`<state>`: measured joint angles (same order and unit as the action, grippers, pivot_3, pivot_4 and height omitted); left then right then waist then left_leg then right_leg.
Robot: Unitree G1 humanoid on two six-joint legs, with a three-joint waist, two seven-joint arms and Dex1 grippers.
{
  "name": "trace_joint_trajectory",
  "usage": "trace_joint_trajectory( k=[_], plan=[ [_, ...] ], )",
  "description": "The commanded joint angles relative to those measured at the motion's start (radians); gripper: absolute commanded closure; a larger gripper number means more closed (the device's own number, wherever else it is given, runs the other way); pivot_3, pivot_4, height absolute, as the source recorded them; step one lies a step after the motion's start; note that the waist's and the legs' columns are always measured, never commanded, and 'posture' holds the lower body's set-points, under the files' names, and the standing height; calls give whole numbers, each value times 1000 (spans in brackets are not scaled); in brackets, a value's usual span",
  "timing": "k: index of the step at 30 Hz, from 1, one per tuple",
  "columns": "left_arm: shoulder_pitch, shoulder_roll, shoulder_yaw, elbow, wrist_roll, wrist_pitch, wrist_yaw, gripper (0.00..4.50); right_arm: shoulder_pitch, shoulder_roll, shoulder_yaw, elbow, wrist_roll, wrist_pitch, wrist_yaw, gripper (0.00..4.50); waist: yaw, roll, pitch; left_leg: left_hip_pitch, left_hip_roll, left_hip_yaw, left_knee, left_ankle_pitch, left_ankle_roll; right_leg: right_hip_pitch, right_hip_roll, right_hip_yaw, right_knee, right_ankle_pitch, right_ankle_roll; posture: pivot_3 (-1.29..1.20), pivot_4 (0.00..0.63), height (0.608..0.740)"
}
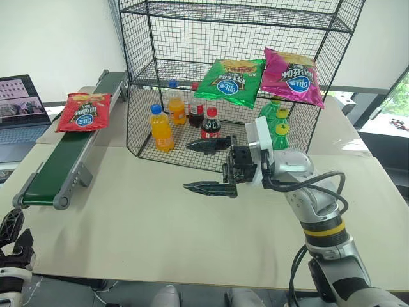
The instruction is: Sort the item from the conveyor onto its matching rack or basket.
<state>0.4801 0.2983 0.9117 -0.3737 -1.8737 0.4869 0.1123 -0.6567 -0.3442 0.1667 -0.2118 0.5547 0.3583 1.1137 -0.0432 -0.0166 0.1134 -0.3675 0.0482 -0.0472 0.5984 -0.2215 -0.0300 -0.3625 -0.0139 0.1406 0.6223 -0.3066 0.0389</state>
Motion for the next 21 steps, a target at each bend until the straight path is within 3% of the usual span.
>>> trace_joint_trajectory(
  k=[1,21],
  plan=[
    [-22,39,10,49,-53,5,-14,91,-30,6,-10,-6,-19,-58,1,0,1,1,0,0,0,0,0,0,0,0,0,0,0,0,0,0,150,738],
    [-68,93,0,137,-51,52,-58,91,-15,-3,-20,-58,-1,-46,-39,0,-1,1,1,-1,0,-1,-4,2,-3,-4,0,0,0,0,-1,0,150,738]
  ],
)
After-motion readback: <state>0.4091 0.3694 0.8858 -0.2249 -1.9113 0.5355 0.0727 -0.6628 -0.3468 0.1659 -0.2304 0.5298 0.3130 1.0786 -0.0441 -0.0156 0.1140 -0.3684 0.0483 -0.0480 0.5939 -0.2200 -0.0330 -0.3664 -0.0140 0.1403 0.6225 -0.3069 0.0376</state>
